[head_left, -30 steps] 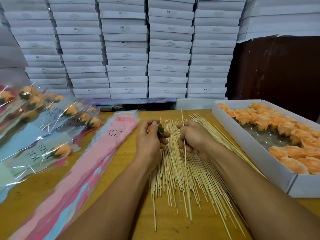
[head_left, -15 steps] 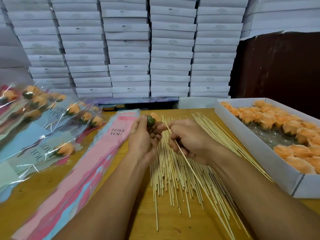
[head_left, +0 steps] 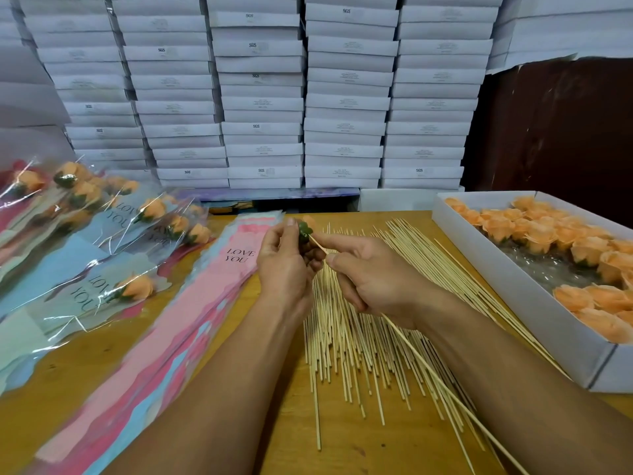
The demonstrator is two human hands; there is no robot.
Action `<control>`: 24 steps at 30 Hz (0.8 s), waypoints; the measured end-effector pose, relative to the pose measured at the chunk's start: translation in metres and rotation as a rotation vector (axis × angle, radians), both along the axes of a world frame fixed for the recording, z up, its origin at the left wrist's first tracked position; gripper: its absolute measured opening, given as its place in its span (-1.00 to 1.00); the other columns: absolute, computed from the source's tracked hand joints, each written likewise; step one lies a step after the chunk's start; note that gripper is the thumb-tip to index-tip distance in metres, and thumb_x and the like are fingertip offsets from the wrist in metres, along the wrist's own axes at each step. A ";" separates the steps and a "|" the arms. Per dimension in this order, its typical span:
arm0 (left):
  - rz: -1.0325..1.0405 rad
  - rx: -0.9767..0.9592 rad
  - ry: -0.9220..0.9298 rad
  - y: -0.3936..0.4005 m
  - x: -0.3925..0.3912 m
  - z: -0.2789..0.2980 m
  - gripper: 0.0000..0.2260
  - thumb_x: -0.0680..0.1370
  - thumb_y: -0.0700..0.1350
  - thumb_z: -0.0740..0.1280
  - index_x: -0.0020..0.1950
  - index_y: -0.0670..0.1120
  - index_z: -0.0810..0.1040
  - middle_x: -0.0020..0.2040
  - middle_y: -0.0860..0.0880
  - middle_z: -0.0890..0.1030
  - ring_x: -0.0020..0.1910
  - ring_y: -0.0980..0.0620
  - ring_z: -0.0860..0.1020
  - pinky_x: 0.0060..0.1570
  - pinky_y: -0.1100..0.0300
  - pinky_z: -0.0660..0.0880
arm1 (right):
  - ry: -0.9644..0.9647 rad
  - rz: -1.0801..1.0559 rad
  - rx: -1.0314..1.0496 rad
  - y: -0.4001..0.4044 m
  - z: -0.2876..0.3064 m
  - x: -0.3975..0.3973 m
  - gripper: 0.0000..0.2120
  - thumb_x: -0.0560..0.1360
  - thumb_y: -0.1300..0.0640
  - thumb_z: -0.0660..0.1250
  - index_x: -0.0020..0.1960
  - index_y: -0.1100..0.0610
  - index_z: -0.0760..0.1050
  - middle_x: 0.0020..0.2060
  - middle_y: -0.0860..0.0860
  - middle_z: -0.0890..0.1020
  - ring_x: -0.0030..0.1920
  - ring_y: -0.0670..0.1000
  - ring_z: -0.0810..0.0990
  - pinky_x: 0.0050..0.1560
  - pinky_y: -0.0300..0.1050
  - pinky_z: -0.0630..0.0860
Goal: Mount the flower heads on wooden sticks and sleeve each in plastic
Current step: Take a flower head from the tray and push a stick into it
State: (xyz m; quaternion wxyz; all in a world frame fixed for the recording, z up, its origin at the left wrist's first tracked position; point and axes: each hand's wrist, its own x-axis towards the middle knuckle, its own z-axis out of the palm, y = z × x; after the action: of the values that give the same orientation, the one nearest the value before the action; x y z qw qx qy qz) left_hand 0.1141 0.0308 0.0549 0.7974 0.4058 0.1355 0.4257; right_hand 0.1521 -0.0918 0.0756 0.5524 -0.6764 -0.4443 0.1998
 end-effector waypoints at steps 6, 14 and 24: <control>0.003 -0.001 0.021 -0.001 0.000 0.001 -0.83 0.67 -0.10 0.26 -0.11 -0.06 0.52 -0.27 -0.05 0.62 -0.42 0.09 0.52 -0.42 0.22 0.39 | 0.005 -0.002 -0.014 0.001 -0.001 0.000 -0.57 0.67 0.25 0.13 0.49 -0.02 0.41 -0.64 0.01 0.39 -0.64 -0.11 0.30 -0.57 -0.28 0.28; 0.003 -0.015 0.026 -0.001 -0.001 0.001 -0.83 0.67 -0.10 0.26 -0.11 -0.06 0.53 -0.29 -0.03 0.63 -0.42 0.08 0.52 -0.41 0.21 0.38 | 0.009 0.014 -0.022 0.001 -0.002 0.001 -0.57 0.67 0.22 0.13 0.50 -0.04 0.38 -0.63 0.00 0.41 -0.63 -0.10 0.31 -0.55 -0.28 0.31; 0.007 -0.011 0.033 -0.001 0.000 0.000 -0.83 0.67 -0.11 0.26 -0.11 -0.05 0.54 -0.25 -0.03 0.65 -0.37 0.08 0.53 -0.40 0.21 0.40 | 0.026 0.023 -0.021 0.001 -0.003 0.003 -0.56 0.67 0.23 0.14 0.51 -0.04 0.38 -0.63 0.00 0.42 -0.63 -0.12 0.32 -0.57 -0.31 0.31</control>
State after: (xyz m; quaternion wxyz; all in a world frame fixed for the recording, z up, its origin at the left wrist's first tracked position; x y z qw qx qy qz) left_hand 0.1144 0.0303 0.0549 0.7957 0.4079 0.1522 0.4211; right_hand 0.1553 -0.0913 0.0721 0.5487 -0.6743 -0.4427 0.2198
